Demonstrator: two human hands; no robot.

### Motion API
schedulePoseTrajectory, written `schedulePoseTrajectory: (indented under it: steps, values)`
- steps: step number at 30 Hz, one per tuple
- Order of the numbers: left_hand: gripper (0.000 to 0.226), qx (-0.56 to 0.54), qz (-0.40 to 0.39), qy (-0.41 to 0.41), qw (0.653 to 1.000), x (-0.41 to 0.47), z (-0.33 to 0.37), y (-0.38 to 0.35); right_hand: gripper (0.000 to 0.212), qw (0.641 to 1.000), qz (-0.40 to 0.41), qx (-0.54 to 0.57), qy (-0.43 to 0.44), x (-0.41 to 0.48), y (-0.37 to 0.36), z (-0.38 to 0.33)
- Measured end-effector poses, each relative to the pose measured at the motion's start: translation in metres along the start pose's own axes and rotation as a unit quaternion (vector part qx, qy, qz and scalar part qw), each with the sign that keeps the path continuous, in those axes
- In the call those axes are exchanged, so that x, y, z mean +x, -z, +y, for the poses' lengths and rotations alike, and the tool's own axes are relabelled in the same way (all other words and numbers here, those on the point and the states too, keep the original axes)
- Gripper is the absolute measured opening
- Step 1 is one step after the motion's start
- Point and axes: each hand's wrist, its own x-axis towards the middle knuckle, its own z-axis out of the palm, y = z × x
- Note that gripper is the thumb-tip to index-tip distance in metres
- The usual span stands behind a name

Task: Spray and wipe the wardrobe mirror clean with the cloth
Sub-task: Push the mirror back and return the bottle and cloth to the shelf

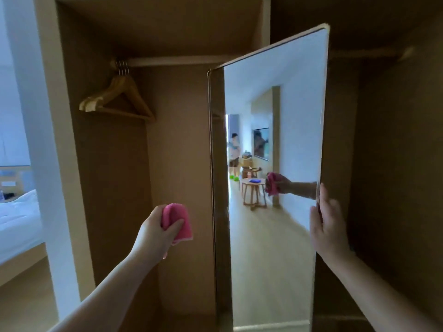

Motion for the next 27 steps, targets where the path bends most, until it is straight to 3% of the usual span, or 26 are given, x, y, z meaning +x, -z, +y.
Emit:
schedulePoseTrajectory:
  steps: [11,18,27]
  values:
    - [0.024,-0.019,-0.058,-0.019,0.998,0.033,-0.025,0.035,0.057,0.994,0.059,-0.095,0.004,-0.030,-0.018,-0.056]
    - [0.024,-0.018,-0.085,-0.032,0.996,0.046,-0.036,0.037,0.049,0.981,0.036,-0.149,0.121,-0.033,-0.027,-0.079]
    - [0.021,-0.011,-0.076,-0.019,0.997,0.064,-0.030,0.031,0.071,0.931,-0.022,-0.280,0.234,0.002,-0.048,-0.097]
